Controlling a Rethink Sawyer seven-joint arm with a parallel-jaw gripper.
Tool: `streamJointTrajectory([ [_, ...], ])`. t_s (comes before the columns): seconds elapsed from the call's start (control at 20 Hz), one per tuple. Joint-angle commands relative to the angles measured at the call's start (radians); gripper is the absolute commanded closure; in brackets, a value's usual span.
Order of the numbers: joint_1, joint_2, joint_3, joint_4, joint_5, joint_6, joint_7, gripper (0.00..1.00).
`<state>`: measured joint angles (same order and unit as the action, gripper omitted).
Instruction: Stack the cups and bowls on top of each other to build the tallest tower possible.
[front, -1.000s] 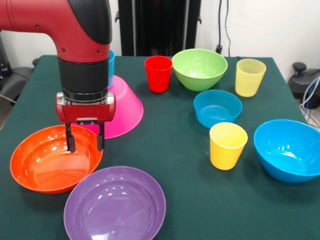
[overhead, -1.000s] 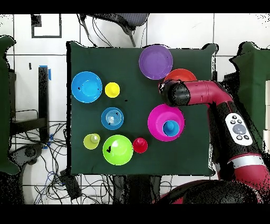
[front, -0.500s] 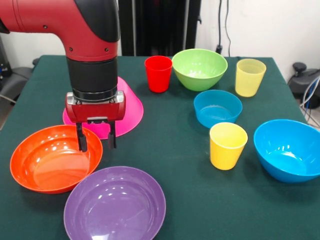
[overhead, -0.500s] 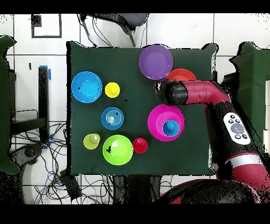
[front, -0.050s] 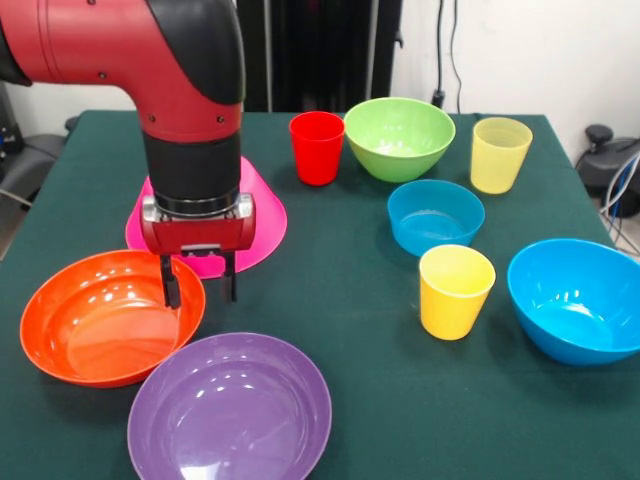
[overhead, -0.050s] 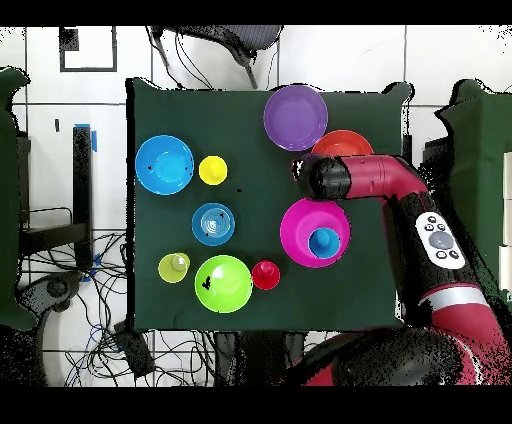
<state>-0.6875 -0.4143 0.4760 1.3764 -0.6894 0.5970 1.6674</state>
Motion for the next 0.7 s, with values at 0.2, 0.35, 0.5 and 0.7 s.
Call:
streamJointTrajectory([
  [0.2,0.085,0.072,-0.114,-0.063,-0.061,0.087,-0.005,0.00],
  [0.35,0.095,0.083,-0.128,-0.061,-0.056,0.068,-0.001,0.00],
  [0.5,0.101,0.114,-0.142,-0.082,-0.061,0.058,-0.005,0.00],
  [0.7,0.139,0.147,-0.189,-0.128,-0.075,0.095,-0.004,0.00],
])
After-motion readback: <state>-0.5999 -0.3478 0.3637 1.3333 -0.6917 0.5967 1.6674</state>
